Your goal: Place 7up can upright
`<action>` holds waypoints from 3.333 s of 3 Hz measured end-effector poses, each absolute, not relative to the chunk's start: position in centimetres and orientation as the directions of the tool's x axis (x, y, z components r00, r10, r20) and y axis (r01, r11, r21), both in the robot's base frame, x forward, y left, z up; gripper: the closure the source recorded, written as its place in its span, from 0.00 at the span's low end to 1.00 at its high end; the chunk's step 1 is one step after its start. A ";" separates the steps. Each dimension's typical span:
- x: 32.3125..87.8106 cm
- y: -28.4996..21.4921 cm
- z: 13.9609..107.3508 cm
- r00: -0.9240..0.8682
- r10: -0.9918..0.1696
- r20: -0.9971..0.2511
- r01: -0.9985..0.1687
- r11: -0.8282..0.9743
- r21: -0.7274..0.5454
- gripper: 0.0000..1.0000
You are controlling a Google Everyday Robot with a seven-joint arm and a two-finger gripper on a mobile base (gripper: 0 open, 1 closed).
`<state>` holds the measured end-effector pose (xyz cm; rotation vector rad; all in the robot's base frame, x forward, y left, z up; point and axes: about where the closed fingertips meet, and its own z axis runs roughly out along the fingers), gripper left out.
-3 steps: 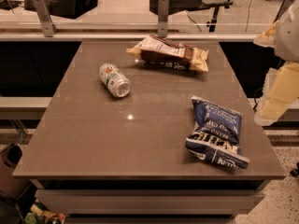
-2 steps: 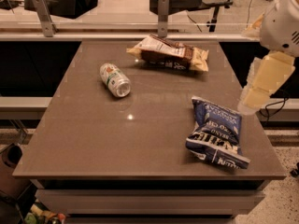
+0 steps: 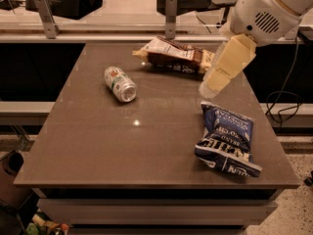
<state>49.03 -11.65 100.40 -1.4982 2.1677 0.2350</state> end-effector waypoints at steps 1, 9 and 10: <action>49.7 -8.9 99.9 -0.377 -0.746 -0.549 -0.883 0.468 -0.029 0.00; 55.9 7.0 96.4 -0.646 -0.657 -0.390 -0.705 0.709 -0.027 0.00; 57.7 8.6 94.2 -0.659 -0.665 -0.351 -0.699 0.714 -0.040 0.00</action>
Offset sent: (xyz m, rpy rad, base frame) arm 0.0160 0.0775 -0.0139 0.2385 0.1986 -0.3619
